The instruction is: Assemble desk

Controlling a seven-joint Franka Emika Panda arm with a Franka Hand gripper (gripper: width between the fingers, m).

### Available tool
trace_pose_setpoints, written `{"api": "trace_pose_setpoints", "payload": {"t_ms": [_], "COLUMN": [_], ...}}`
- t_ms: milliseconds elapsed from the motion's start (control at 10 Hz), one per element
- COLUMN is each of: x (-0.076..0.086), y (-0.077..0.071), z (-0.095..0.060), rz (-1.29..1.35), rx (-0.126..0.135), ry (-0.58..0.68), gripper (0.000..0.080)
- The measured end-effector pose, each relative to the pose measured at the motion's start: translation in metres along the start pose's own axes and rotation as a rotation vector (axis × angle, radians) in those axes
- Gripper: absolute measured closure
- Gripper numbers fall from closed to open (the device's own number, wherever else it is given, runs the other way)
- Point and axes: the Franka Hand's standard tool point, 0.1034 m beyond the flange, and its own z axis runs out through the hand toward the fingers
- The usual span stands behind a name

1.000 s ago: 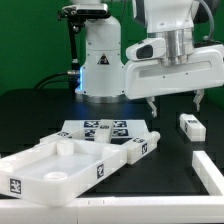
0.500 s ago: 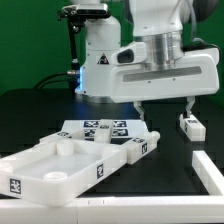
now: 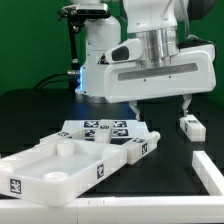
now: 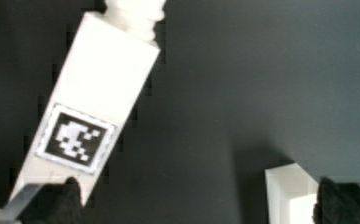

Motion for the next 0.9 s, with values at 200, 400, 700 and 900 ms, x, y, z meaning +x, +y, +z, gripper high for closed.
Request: {"api": "trace_pose_setpoints", "payload": {"t_ms": [200, 400, 700, 900], "x": [-0.006, 0.007, 0.003, 0.002], "y": [0.017, 0.022, 0.026, 0.026], "z": [0.012, 0.014, 0.046, 0.047], "rz": [0.043, 0.06, 0.043, 0.04], "rx": [-0.018, -0.015, -0.041, -0.043], "ry": [-0.013, -0.003, 0.054, 0.055], "gripper": [0.0151, 0.0151, 0.0151, 0.0177]}}
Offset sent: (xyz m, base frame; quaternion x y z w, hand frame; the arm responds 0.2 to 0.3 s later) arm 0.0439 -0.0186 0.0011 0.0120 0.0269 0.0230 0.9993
